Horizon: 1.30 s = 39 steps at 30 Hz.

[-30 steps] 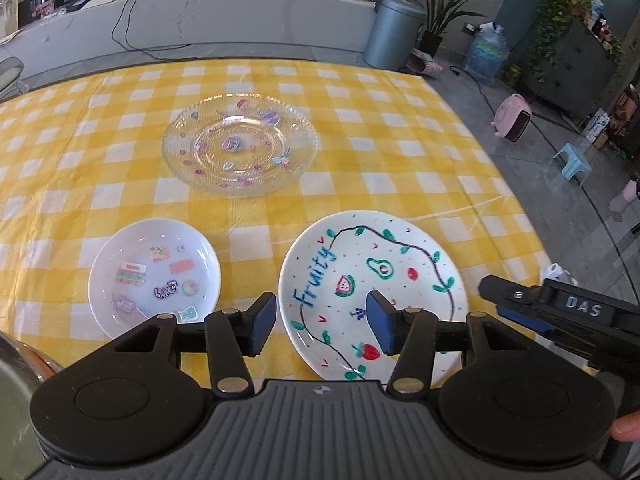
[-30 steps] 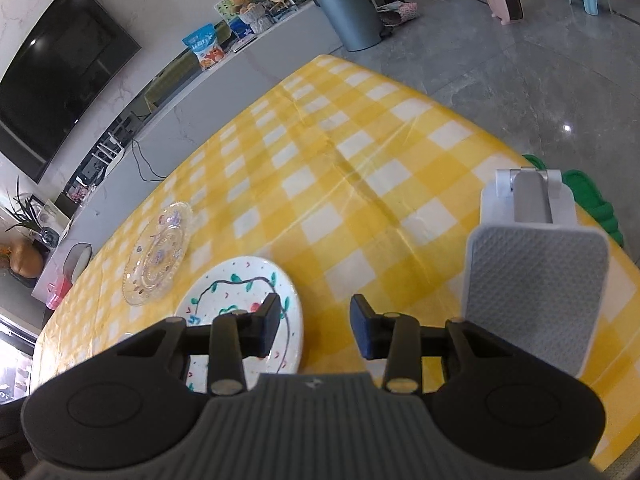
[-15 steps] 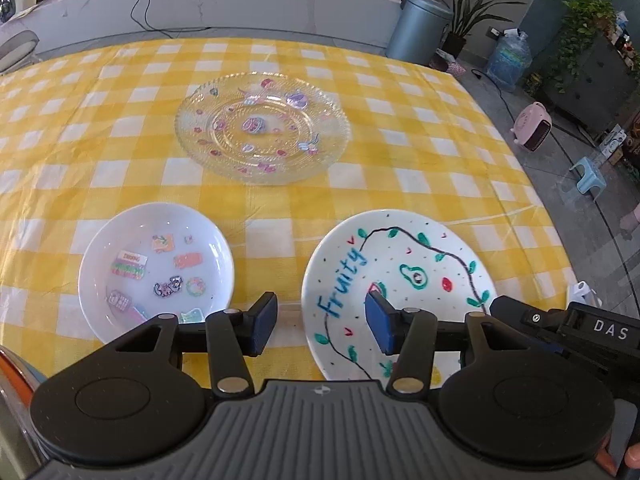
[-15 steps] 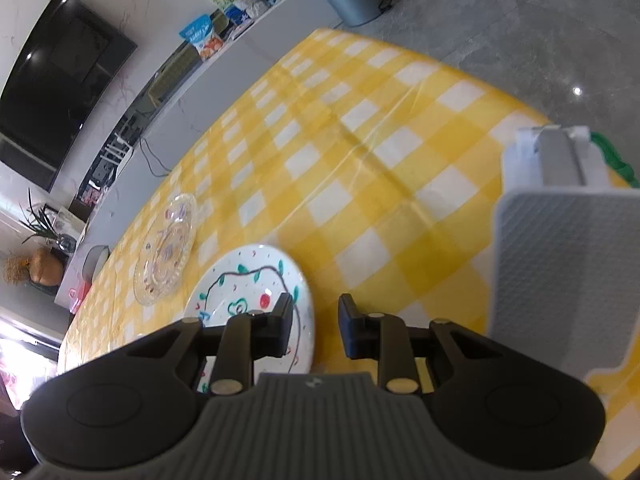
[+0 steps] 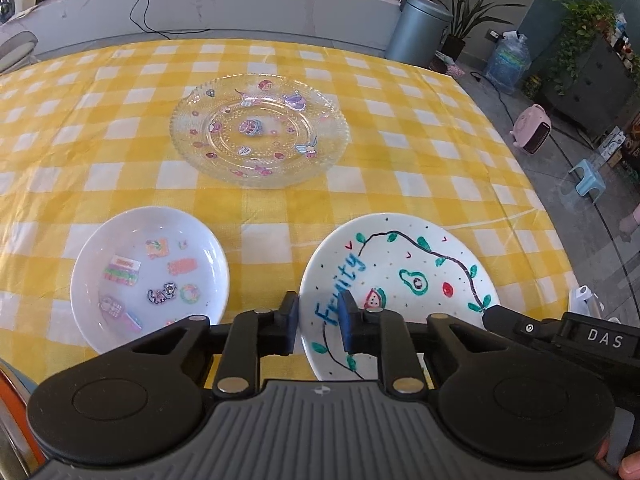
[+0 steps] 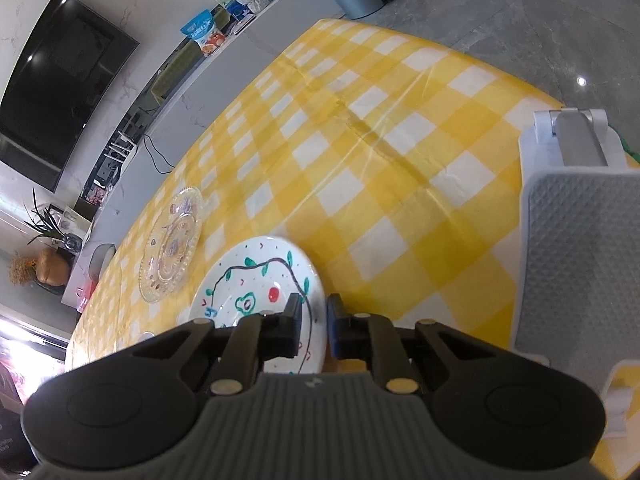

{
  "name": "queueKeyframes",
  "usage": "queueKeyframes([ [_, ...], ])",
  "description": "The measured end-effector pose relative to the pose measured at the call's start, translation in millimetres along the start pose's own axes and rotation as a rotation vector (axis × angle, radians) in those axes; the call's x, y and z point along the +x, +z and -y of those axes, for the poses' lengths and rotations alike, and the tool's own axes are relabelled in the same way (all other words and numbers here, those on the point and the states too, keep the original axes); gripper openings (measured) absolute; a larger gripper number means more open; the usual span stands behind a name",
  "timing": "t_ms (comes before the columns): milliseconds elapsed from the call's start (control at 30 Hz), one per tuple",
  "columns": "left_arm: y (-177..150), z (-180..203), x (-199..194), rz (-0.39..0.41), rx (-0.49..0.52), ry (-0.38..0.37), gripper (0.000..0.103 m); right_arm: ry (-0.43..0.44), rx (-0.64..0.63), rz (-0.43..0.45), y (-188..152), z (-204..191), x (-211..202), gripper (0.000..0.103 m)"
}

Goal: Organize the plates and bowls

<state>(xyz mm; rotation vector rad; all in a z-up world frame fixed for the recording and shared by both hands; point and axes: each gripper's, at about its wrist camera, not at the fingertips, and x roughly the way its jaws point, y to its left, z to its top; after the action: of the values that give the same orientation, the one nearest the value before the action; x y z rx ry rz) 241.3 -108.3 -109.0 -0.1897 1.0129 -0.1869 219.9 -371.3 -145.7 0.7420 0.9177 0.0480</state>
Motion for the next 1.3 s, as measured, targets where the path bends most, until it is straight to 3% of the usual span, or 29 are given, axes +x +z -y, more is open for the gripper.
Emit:
queueKeyframes([
  [500, -6.6, 5.0, -26.0, 0.038, 0.022, 0.036, 0.019, 0.017, -0.005, 0.001, -3.9, -2.8, -13.8, 0.006],
  [967, -23.5, 9.2, -69.3, 0.068, 0.012, 0.0, 0.019, 0.057, 0.045, -0.012, -20.1, 1.4, -51.8, 0.006],
  [1300, -41.8, 2.1, -88.0, 0.063, -0.007, -0.013, 0.019, 0.01, -0.042, -0.028, -36.3, -17.6, -74.1, 0.006],
])
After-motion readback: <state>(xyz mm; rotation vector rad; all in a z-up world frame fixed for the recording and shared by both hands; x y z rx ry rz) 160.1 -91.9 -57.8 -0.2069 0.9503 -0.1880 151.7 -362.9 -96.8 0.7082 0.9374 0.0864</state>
